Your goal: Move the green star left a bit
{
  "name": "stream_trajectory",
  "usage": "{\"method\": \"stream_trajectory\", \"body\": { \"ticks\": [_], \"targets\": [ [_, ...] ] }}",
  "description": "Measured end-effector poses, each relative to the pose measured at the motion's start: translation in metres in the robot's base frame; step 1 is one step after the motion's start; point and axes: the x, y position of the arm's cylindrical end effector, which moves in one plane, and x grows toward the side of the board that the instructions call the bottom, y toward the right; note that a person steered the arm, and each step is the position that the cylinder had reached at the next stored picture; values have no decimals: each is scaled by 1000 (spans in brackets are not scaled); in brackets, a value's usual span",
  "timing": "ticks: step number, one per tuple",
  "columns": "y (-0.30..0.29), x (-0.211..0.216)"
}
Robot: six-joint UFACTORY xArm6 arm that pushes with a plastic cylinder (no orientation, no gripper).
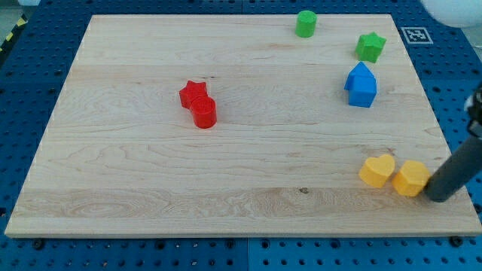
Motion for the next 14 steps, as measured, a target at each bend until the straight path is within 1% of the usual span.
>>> {"method": "stream_trajectory", "body": {
  "ticks": [1,2,3,4,6,7,9,10,13,14],
  "targets": [
    [-14,0],
    [-2,0],
    [68,-7],
    [87,-77],
    [77,-260],
    [73,-269],
    [-17,-296],
    [-47,-297],
    [-37,-292],
    [-47,-271]
  ]
}}
